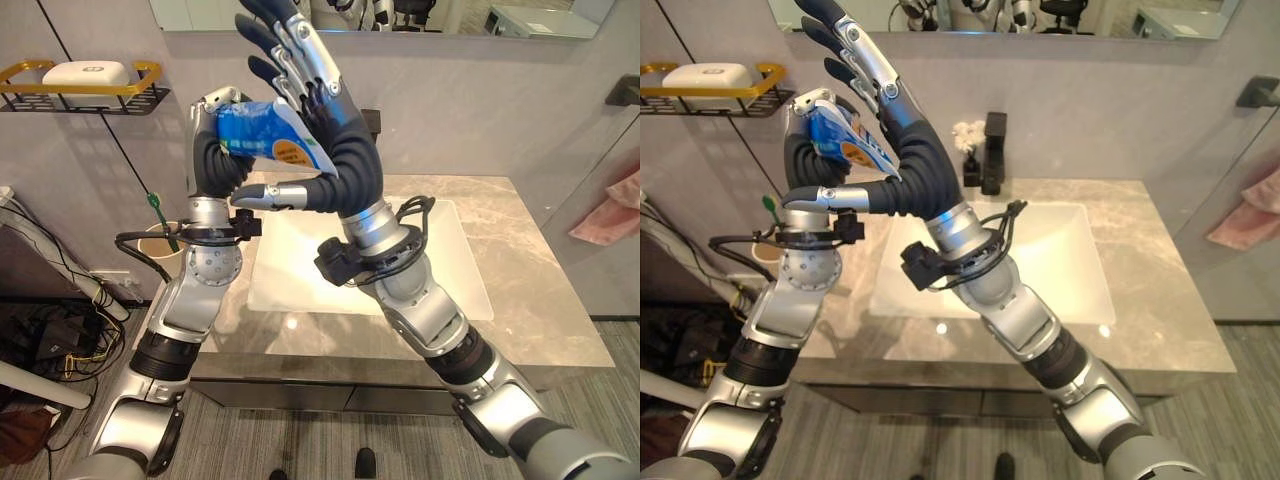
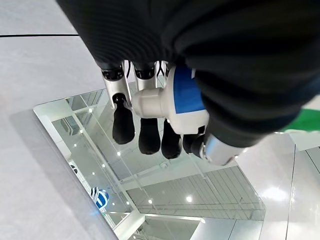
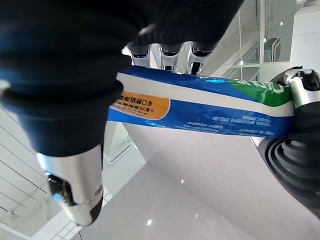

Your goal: Put brush and paste in cup on sink, flatten towel.

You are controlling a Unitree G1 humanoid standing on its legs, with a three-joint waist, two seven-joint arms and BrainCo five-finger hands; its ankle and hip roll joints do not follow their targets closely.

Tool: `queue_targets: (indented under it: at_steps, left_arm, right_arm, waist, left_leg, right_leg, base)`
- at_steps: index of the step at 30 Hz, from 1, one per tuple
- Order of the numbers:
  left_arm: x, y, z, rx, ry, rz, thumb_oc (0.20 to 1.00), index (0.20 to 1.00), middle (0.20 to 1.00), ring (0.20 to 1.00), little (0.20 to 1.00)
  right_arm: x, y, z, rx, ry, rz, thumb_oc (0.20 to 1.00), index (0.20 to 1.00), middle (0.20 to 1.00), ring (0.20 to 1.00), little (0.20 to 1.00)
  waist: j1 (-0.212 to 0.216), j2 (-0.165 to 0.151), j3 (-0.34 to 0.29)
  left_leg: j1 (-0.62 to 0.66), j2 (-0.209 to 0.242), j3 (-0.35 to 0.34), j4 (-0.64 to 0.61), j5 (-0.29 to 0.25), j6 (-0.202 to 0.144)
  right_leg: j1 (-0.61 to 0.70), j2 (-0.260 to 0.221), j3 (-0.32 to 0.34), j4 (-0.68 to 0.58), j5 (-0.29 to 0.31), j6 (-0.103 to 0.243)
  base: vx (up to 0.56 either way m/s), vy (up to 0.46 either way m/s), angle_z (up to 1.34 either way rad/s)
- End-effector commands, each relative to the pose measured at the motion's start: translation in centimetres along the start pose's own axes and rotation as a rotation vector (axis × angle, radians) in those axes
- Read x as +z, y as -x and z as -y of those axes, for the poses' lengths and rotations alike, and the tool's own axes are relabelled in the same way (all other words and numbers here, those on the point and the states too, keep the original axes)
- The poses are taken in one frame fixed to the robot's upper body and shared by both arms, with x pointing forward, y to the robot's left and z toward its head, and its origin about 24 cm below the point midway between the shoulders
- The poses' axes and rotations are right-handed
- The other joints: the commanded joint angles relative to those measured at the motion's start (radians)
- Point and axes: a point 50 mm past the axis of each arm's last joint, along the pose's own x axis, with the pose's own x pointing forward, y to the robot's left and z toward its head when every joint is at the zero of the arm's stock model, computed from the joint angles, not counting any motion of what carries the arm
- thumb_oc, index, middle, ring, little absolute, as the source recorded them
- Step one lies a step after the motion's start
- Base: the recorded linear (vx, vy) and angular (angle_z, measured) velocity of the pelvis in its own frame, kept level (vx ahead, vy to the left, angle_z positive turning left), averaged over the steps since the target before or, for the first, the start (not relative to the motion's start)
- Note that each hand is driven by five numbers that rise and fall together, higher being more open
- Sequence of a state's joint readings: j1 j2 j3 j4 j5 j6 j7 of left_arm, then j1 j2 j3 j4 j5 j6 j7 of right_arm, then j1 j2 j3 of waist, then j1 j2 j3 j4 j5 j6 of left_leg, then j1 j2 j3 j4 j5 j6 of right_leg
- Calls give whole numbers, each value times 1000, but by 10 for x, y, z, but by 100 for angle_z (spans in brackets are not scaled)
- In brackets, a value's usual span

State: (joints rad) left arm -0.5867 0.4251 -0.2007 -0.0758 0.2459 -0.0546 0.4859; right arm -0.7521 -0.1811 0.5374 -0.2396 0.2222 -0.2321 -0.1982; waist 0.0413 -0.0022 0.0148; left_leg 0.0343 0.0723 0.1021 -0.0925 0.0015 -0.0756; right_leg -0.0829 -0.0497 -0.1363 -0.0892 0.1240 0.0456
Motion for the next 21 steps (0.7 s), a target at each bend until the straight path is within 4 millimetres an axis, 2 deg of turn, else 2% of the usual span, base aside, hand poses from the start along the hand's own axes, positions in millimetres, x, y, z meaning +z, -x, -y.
queue_targets:
  at_steps: [1, 10, 11, 21]
  left_arm:
    - [24, -8, 2, -41, -17, 163, 200, 200, 200, 200, 200]
    - [33, 0, 17, -119, 58, 192, 200, 200, 200, 200, 200]
    - [35, 2, 23, -143, 84, 192, 200, 200, 200, 200, 200]
    - [31, 9, 16, -139, 73, 183, 200, 200, 200, 200, 200]
  right_arm:
    - [15, -13, 1, -69, -114, 102, 1000, 1000, 1000, 1000, 1000]
    - [9, -2, 14, -135, -113, 65, 1000, 1000, 1000, 1000, 1000]
    - [4, 5, 19, -160, -111, 34, 1000, 1000, 1000, 1000, 1000]
    - [-6, 19, 30, -195, -114, -39, 1000, 1000, 1000, 1000, 1000]
  waist:
    - [5, -44, -42]
    - [-5, -45, -41]
    - [-15, -42, -40]
    - [-31, -33, -40]
  left_leg:
    - [-13, -27, -6, 5, -1, 12]
    - [-18, -32, -12, 5, 8, 15]
    - [-17, -34, -15, 5, 8, 15]
    - [-3, -33, -3, 5, 3, 19]
  right_leg:
    - [82, -86, 37, 2, -51, 100]
    - [83, -90, 27, 2, -46, 96]
    - [86, -92, 25, 2, -46, 93]
    - [91, -90, 37, 2, -45, 93]
  base:
    - [18, 7, -3]
    - [-13, -3, 0]
    - [-2, -13, 5]
    - [0, -4, 1]
